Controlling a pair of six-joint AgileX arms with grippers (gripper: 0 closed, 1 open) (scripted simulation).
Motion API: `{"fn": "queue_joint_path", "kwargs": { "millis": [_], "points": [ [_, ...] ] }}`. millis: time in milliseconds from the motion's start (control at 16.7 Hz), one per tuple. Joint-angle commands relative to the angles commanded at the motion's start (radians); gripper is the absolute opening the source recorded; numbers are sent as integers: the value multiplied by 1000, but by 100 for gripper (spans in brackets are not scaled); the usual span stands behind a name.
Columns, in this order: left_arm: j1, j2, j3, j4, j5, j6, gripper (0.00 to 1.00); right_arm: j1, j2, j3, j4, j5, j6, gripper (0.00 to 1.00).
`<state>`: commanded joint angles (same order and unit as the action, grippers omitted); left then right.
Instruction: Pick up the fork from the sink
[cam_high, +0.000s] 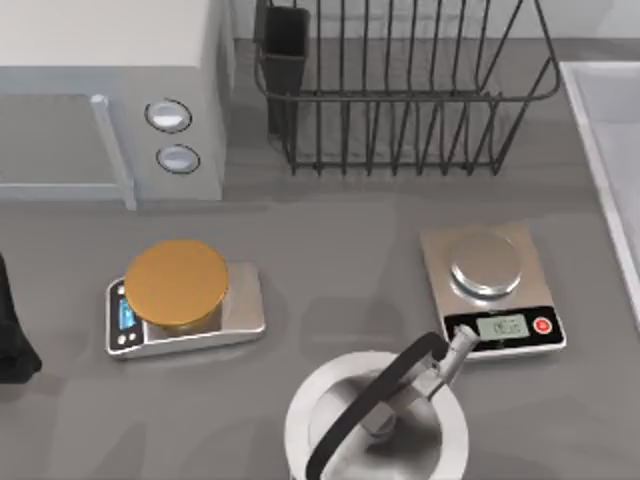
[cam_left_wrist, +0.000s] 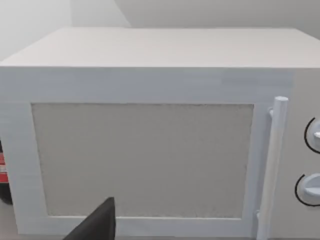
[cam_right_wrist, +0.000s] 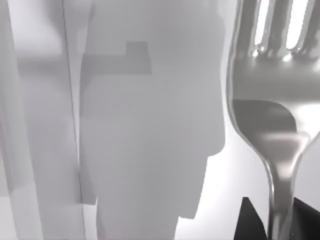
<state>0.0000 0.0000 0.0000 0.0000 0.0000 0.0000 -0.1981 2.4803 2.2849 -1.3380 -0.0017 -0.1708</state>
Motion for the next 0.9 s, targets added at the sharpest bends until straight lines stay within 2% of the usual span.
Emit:
{"fn": "queue_joint_path", "kwargs": {
  "millis": [480,900],
  "points": [
    [0,0,0,0,0,0,100,36,-48,-21,-22,0,35,0],
    [0,0,0,0,0,0,100,315,-429,-399,-50,2,306,0]
  ]
}}
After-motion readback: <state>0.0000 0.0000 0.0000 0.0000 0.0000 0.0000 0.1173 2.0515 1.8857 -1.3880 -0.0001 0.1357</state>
